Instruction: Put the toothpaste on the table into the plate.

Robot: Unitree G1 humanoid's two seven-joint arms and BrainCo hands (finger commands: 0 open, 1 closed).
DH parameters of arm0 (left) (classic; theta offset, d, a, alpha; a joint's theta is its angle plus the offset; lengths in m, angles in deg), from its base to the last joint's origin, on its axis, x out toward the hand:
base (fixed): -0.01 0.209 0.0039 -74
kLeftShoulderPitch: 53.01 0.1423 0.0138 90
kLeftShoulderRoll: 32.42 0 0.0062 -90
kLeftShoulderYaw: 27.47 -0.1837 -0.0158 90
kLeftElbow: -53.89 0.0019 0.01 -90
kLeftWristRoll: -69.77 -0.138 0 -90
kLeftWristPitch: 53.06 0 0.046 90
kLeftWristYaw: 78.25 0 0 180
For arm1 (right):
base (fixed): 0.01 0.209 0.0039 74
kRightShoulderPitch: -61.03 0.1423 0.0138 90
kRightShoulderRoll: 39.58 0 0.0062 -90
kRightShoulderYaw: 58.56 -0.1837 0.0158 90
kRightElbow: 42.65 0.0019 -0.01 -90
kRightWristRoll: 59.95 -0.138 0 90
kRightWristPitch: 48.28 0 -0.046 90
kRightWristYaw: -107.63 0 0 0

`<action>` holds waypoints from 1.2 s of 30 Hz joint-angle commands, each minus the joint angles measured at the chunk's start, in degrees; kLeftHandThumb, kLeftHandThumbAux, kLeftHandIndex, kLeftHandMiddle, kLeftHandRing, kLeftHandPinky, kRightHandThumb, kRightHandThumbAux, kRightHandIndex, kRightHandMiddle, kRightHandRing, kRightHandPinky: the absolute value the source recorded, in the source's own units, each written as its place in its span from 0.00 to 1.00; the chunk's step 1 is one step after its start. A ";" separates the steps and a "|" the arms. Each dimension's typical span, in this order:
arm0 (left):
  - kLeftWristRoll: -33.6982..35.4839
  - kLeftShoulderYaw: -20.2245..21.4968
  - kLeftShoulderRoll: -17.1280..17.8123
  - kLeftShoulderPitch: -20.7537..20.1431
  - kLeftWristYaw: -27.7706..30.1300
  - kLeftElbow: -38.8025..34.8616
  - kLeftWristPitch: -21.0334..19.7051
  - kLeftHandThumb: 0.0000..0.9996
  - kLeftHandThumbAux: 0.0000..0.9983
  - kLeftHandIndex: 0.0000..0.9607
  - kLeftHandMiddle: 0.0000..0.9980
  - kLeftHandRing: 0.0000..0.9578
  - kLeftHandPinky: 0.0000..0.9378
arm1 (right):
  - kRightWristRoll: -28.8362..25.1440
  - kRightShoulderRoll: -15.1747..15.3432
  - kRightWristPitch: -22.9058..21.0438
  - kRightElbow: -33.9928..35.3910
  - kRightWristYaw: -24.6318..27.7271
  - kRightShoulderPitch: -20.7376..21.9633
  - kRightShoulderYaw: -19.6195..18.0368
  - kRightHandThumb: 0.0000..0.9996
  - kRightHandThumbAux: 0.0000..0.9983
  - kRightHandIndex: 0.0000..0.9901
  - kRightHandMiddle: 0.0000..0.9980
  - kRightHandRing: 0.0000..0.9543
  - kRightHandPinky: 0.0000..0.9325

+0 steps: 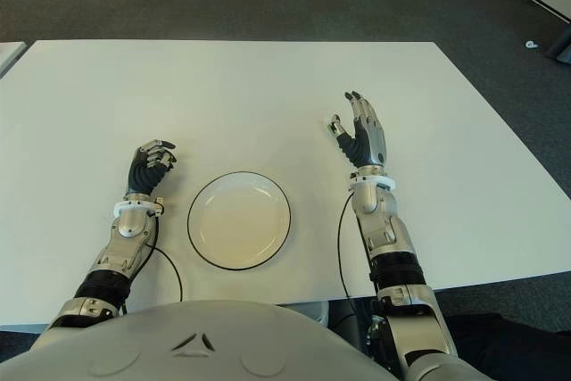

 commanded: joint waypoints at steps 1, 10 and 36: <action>-0.71 -0.40 -0.18 0.62 -0.45 2.10 -0.48 0.70 0.72 0.46 0.68 0.69 0.64 | -0.59 1.55 -2.67 -2.77 4.40 4.14 0.87 0.59 0.18 0.00 0.00 0.00 0.00; 0.10 0.13 -0.80 0.60 -0.55 2.74 0.23 0.70 0.72 0.46 0.69 0.71 0.66 | 0.41 3.40 -7.10 -10.18 8.17 10.58 2.43 0.60 0.13 0.00 0.00 0.00 0.00; 2.80 1.02 -1.46 0.48 1.41 5.56 6.52 0.70 0.72 0.46 0.71 0.73 0.68 | 5.29 6.23 -21.78 -24.68 20.08 22.83 13.00 0.52 0.17 0.00 0.00 0.00 0.00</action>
